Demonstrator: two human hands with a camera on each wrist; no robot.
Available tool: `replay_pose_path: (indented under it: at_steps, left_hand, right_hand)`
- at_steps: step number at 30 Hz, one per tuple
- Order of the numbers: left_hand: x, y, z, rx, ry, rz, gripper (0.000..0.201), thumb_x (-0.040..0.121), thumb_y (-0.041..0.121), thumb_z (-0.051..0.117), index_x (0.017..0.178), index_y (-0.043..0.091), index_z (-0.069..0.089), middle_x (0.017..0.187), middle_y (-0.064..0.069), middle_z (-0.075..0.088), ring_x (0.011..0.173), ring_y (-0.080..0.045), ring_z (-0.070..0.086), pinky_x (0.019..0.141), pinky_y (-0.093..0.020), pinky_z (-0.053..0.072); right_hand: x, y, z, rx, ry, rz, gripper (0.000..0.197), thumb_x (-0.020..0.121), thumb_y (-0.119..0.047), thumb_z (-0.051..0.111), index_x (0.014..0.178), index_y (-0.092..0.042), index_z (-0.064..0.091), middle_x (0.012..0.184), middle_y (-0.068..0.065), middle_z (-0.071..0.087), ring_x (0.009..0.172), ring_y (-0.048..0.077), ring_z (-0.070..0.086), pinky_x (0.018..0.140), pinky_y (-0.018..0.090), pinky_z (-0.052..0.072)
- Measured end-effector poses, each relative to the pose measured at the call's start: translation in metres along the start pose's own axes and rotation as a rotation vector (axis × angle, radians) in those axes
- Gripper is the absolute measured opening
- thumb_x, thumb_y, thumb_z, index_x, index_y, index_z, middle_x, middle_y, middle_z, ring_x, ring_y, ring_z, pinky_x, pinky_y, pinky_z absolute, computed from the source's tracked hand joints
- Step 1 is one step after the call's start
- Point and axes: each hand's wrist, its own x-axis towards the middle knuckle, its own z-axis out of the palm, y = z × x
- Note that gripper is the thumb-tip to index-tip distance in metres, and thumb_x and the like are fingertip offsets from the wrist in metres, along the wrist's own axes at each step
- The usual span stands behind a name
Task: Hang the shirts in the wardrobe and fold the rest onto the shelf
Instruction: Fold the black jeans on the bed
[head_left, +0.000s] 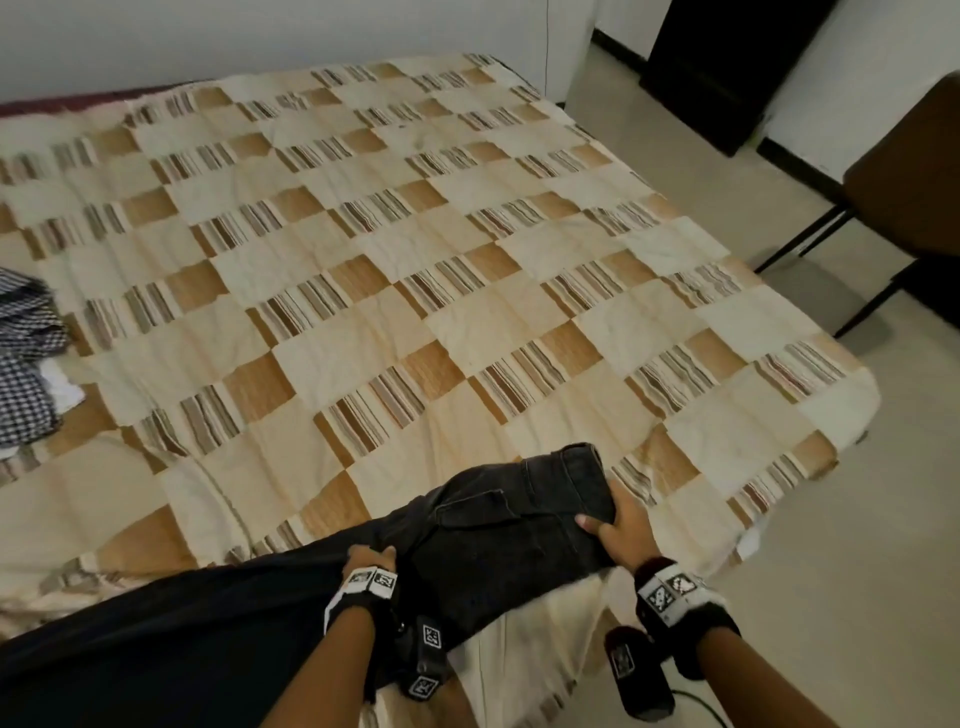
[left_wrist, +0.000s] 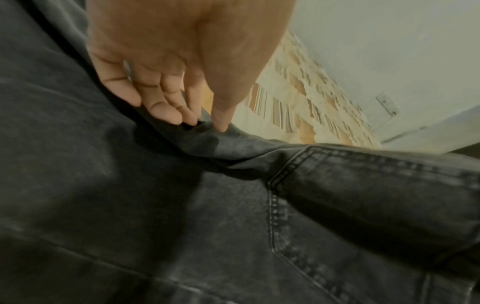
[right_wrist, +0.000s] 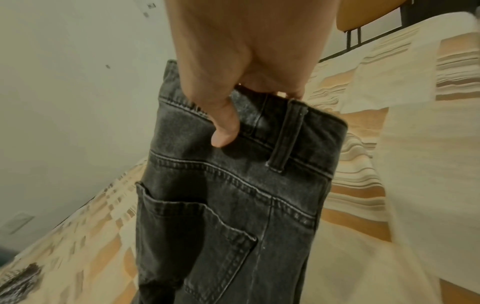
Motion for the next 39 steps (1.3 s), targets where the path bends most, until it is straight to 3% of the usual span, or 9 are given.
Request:
replay_pose_path:
  at_steps: [2, 3, 6, 10, 15, 20, 27, 35, 39]
  left_hand:
    - [-0.002, -0.011, 0.000, 0.090, 0.041, 0.061, 0.027, 0.096, 0.030, 0.051, 0.089, 0.005, 0.061, 0.098, -0.015, 0.061, 0.105, -0.035, 0.056, 0.087, -0.035, 0.044]
    - [-0.002, -0.015, 0.000, 0.123, 0.066, 0.075, 0.026, 0.094, 0.034, 0.053, 0.084, 0.011, 0.060, 0.094, -0.011, 0.060, 0.102, -0.032, 0.056, 0.091, -0.037, 0.043]
    - [0.003, -0.014, 0.002, 0.343, 0.178, 0.074, 0.032, 0.087, 0.053, 0.055, 0.100, 0.025, 0.062, 0.117, -0.007, 0.055, 0.118, -0.030, 0.045, 0.100, -0.046, 0.031]
    - [0.015, -0.002, 0.006, 0.533, 0.257, 0.085, 0.033, 0.085, 0.054, 0.057, 0.098, 0.024, 0.065, 0.116, -0.006, 0.058, 0.118, -0.031, 0.046, 0.103, -0.052, 0.024]
    - [0.007, -0.011, 0.013, 0.361, 0.400, 0.164, 0.023, 0.087, 0.041, 0.061, 0.086, 0.019, 0.063, 0.098, -0.006, 0.063, 0.102, -0.028, 0.055, 0.093, -0.045, 0.035]
    - [0.003, -0.042, 0.028, 0.175, 0.443, 0.618, 0.022, 0.083, 0.015, 0.068, 0.072, 0.007, 0.051, 0.079, -0.016, 0.053, 0.077, -0.035, 0.053, 0.071, -0.044, 0.039]
    - [-0.006, -0.034, 0.002, 0.218, 0.370, 0.532, 0.025, 0.098, 0.024, 0.042, 0.101, 0.002, 0.053, 0.099, -0.022, 0.062, 0.098, -0.040, 0.054, 0.086, -0.043, 0.037]
    - [-0.090, -0.017, -0.128, -0.304, 0.295, 0.372, 0.029, 0.093, 0.004, 0.048, 0.117, -0.012, 0.045, 0.121, -0.029, 0.050, 0.115, -0.040, 0.048, 0.093, -0.035, 0.036]
    - [-0.173, -0.025, -0.242, -0.622, 0.120, 0.377, 0.021, 0.090, -0.001, 0.044, 0.100, -0.012, 0.058, 0.102, -0.024, 0.061, 0.102, -0.034, 0.055, 0.081, -0.030, 0.046]
  right_hand:
    - [-0.002, 0.001, -0.002, -0.006, 0.003, 0.007, 0.056, 0.064, -0.022, 0.063, 0.115, 0.000, 0.056, 0.101, 0.007, 0.058, 0.096, 0.021, 0.053, 0.078, 0.025, 0.034]
    - [-0.002, 0.006, -0.001, -0.014, 0.013, 0.022, 0.051, 0.069, -0.017, 0.068, 0.115, 0.000, 0.056, 0.102, 0.006, 0.058, 0.098, 0.023, 0.054, 0.079, 0.024, 0.034]
    - [0.000, 0.020, 0.004, -0.043, 0.050, 0.035, 0.041, 0.076, 0.004, 0.069, 0.115, 0.001, 0.056, 0.101, 0.007, 0.058, 0.099, 0.024, 0.055, 0.079, 0.024, 0.034]
    - [0.000, 0.024, 0.009, -0.039, 0.100, 0.017, 0.040, 0.076, 0.007, 0.069, 0.115, 0.004, 0.056, 0.103, 0.009, 0.058, 0.095, 0.017, 0.049, 0.076, 0.022, 0.032]
    - [-0.008, 0.029, 0.013, -0.060, 0.143, 0.028, 0.045, 0.076, 0.006, 0.070, 0.119, 0.003, 0.056, 0.110, 0.014, 0.058, 0.097, 0.017, 0.047, 0.074, 0.019, 0.029]
    - [-0.013, 0.024, 0.012, -0.050, 0.147, 0.041, 0.048, 0.076, -0.005, 0.071, 0.120, 0.003, 0.055, 0.108, 0.013, 0.058, 0.098, 0.021, 0.049, 0.075, 0.020, 0.029]
    - [-0.016, -0.002, 0.005, -0.067, 0.107, 0.044, 0.038, 0.077, 0.003, 0.069, 0.113, 0.001, 0.056, 0.101, 0.008, 0.058, 0.100, 0.027, 0.055, 0.077, 0.024, 0.033]
    - [-0.026, -0.154, -0.043, -0.095, 0.053, -0.181, 0.045, 0.076, 0.000, 0.071, 0.119, 0.000, 0.056, 0.114, 0.018, 0.062, 0.108, 0.032, 0.057, 0.086, 0.031, 0.040]
    - [-0.057, -0.308, -0.077, -0.119, 0.031, -0.460, 0.060, 0.062, -0.024, 0.067, 0.114, 0.003, 0.059, 0.111, 0.021, 0.062, 0.105, 0.032, 0.057, 0.088, 0.035, 0.042]
